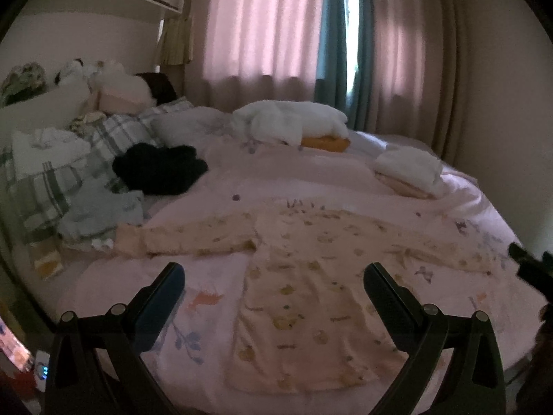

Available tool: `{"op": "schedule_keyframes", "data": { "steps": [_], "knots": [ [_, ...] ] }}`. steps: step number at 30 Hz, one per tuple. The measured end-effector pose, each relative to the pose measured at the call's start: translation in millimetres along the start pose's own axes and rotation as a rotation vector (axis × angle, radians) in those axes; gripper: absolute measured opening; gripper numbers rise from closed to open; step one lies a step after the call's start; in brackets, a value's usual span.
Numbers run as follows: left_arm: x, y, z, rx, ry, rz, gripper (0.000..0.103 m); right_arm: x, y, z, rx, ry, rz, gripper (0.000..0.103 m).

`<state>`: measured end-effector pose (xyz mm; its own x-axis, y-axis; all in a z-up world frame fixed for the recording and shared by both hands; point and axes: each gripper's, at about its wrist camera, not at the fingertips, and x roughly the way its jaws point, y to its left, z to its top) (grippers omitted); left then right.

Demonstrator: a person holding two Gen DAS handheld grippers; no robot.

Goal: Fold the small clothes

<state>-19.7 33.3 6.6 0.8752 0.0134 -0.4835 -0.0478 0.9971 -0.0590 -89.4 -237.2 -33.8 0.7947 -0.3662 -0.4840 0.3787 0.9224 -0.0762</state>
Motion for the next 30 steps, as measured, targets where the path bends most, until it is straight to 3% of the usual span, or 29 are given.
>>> {"op": "schedule_keyframes", "data": {
  "steps": [7,13,19,30],
  "knots": [
    [-3,5,5,-0.029,-0.016,-0.014,0.102,0,-22,20,-0.010,-0.045,-0.117,0.103],
    [16,0,3,-0.026,0.041,-0.001,0.102,12,-14,11,0.017,0.013,-0.004,0.103],
    [18,-1,11,-0.033,0.033,-0.023,0.102,21,12,4,-0.054,0.048,-0.014,0.103],
    [28,-4,13,-0.044,0.067,-0.103,0.102,10,25,3,-0.034,0.056,0.033,0.103]
  ]
}}
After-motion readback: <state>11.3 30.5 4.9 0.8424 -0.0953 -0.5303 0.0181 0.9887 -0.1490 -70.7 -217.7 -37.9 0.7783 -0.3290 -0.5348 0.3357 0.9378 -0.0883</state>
